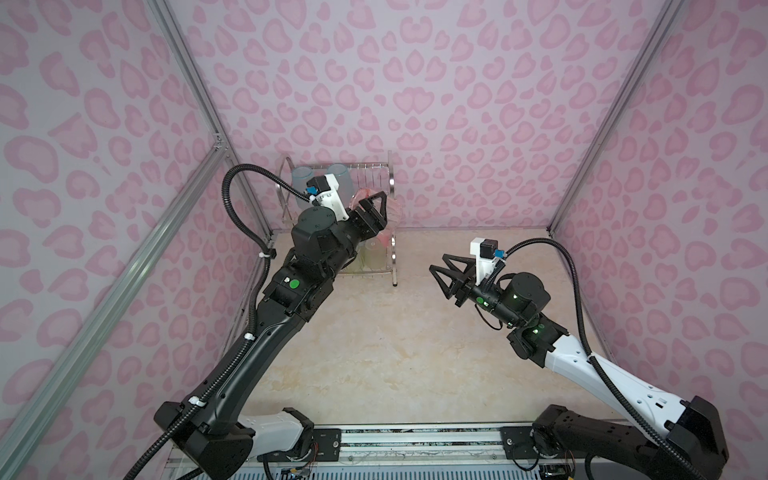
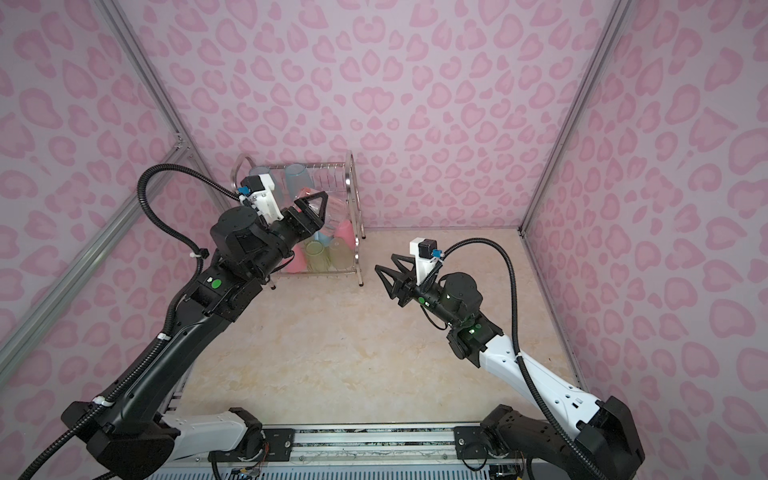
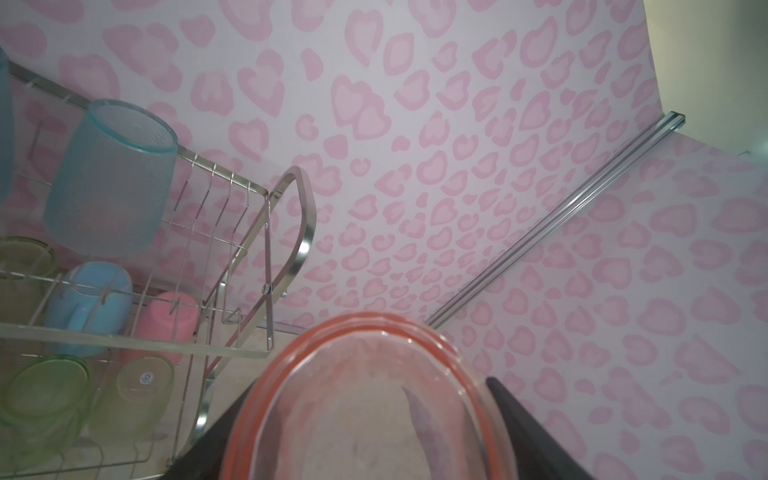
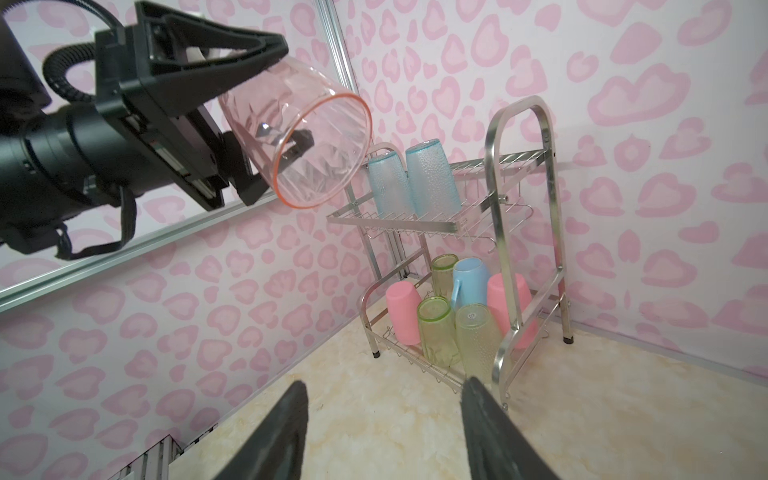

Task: Load the cups into the dish rack
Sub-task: 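Close the left gripper on the pink glass cup and open the right gripper, then raise the pink glass cup to the rack's top shelf with the left gripper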

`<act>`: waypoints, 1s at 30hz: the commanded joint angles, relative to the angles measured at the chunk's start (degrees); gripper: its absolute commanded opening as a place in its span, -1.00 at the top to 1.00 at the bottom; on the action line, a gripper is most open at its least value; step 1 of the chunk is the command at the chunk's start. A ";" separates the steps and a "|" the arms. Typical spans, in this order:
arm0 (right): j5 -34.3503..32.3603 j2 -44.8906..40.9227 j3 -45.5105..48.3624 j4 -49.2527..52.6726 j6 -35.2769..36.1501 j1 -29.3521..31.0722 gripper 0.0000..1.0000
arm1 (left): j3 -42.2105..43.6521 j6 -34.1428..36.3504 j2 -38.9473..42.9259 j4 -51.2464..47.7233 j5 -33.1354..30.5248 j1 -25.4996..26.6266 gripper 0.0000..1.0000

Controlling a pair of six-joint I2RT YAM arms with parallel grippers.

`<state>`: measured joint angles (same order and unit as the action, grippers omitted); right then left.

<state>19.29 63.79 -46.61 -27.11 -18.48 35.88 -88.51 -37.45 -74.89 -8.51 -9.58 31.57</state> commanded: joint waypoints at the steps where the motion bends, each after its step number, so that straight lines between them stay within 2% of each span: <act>1: -0.30 -0.55 0.04 0.94 3.14 -0.02 -0.17 | -3.81 10.23 -2.56 -3.52 -5.81 -0.37 -0.24; 6: -0.30 -1.55 -0.46 2.49 4.77 0.03 -0.17 | -10.75 16.87 -7.97 -4.83 -9.32 -1.27 -0.24; 11: -0.39 -2.34 -0.32 3.37 5.29 0.00 -0.16 | -18.23 19.63 -13.62 -6.74 -9.93 -3.27 -0.24; 21: -0.74 -2.88 -0.31 4.48 5.91 0.02 -0.17 | -31.64 21.51 -26.13 -11.57 -9.22 -8.48 -0.25; 30: -1.18 -2.80 -0.23 4.15 5.80 0.02 -0.16 | -44.39 23.21 -37.74 -16.60 -8.86 -9.29 -0.25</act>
<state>18.87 61.06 -46.81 -22.44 -12.86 35.88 -130.30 -15.18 -110.56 -24.14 -18.37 22.35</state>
